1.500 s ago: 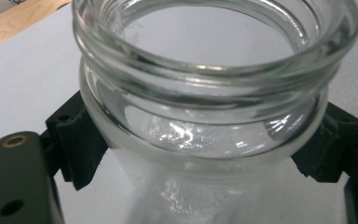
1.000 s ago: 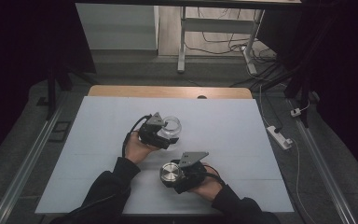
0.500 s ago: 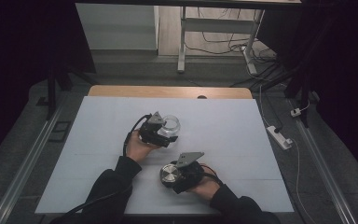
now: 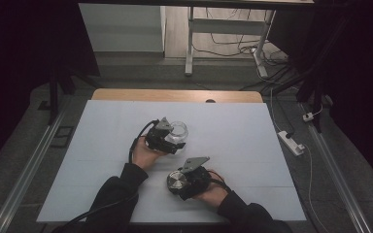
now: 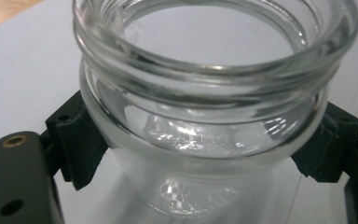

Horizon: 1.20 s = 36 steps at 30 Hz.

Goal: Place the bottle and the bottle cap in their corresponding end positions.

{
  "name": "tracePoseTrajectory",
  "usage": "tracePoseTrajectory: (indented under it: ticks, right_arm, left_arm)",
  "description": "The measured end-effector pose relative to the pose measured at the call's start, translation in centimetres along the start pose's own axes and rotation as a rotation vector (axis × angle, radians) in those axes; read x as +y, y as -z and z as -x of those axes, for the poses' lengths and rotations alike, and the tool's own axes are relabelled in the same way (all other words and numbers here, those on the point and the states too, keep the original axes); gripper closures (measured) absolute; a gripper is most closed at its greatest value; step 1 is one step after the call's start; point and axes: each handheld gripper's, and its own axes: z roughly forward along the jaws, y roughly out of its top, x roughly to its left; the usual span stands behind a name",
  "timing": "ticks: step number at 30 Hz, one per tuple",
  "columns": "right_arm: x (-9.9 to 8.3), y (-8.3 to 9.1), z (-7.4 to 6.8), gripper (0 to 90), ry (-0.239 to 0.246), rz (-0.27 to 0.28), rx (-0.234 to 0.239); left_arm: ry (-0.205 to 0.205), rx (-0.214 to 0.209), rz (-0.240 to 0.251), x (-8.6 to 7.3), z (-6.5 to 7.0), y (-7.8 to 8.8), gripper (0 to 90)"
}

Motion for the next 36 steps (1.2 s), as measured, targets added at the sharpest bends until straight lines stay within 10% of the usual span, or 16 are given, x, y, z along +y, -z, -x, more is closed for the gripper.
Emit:
tracePoseTrajectory:
  ticks: [36]
  right_arm:
    - [1.0, 0.9, -0.3, 7.6, -0.072, 0.019, -0.009]
  left_arm:
    - [0.013, -0.009, -0.038, -0.5, 0.0, 2.3, 2.9]
